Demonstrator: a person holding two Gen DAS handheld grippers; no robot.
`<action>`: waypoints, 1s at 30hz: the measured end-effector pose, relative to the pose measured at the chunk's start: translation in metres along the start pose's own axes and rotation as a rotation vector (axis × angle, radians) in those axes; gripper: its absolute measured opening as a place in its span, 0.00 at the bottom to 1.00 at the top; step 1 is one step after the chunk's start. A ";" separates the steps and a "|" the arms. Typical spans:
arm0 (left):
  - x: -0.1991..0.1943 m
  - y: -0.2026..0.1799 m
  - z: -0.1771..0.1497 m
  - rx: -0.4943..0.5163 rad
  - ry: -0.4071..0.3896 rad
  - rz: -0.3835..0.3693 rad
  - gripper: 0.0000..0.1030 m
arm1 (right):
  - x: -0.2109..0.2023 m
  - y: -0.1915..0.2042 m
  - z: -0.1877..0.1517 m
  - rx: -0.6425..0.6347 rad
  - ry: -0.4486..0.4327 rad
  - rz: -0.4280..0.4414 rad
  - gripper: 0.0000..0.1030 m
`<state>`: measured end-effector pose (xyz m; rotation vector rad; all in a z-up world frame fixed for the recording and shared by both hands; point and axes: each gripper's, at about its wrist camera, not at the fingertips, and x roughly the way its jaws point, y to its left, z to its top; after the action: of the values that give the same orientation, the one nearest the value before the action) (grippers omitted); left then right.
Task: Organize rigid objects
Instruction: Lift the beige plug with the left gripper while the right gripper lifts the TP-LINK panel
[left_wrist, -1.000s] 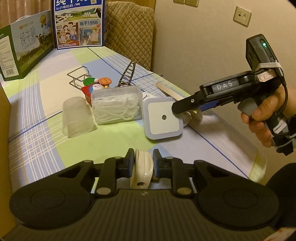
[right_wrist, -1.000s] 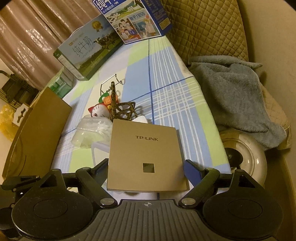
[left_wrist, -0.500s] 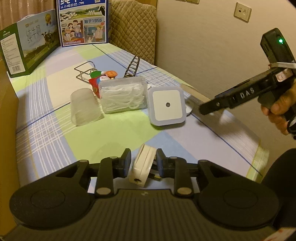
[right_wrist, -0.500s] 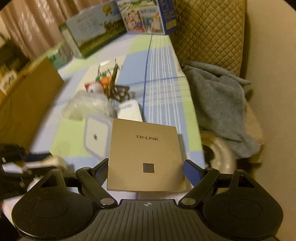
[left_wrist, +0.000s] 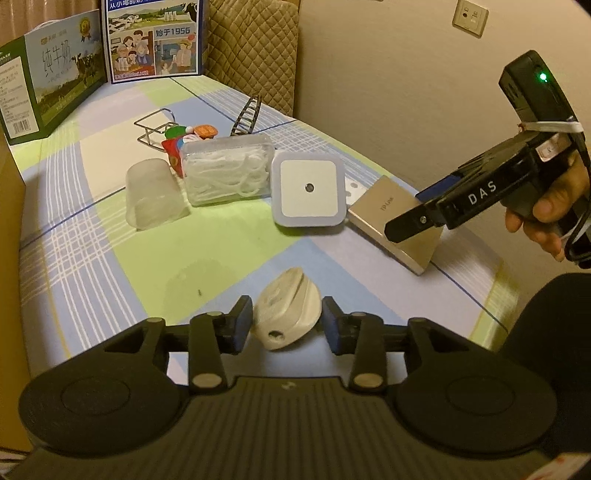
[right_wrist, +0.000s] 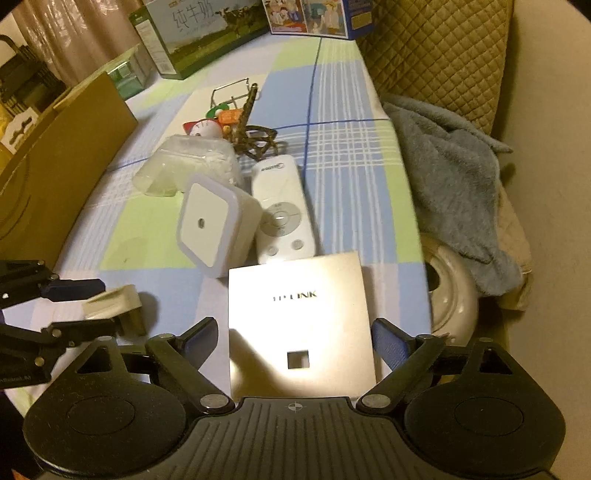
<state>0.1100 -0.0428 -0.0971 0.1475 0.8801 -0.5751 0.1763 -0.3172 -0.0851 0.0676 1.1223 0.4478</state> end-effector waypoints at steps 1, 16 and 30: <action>-0.001 0.000 -0.001 0.001 0.000 -0.003 0.36 | 0.000 0.001 0.000 -0.002 0.003 0.000 0.86; 0.013 0.030 0.006 -0.240 0.050 -0.109 0.57 | 0.005 0.005 -0.004 -0.041 0.004 -0.065 0.87; 0.017 0.022 0.007 -0.323 0.075 -0.074 0.40 | 0.007 0.007 -0.004 -0.061 0.004 -0.092 0.87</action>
<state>0.1349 -0.0339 -0.1080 -0.1579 1.0424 -0.4917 0.1731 -0.3087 -0.0905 -0.0378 1.1105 0.3997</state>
